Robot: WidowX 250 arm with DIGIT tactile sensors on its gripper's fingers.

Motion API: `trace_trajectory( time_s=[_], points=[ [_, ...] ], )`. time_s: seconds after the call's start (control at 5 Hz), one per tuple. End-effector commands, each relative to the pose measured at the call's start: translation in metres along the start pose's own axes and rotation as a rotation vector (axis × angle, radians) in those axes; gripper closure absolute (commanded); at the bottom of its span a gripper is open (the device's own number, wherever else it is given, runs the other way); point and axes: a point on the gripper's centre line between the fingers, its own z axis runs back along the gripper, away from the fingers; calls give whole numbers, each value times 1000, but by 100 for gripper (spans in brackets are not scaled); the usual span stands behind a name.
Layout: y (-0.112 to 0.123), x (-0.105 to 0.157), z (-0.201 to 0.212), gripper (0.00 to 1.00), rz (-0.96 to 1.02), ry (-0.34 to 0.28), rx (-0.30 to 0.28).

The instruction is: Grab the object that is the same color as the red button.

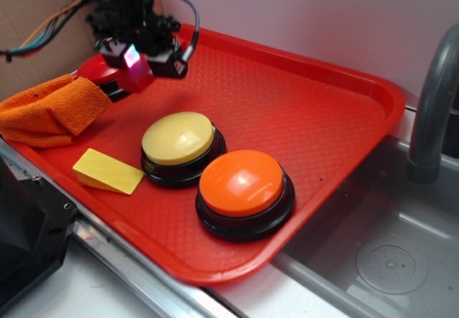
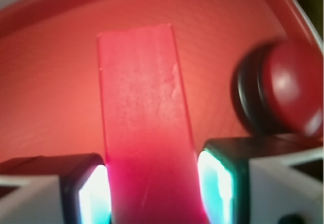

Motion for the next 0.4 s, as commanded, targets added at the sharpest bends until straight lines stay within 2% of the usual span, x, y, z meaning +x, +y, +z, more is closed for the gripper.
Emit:
trace_trajectory(
  time_s=[0.0, 0.2],
  points=[
    [-33, 11, 68, 100, -274, 48, -41],
    [-42, 7, 80, 100, -325, 26, 6]
  ],
)
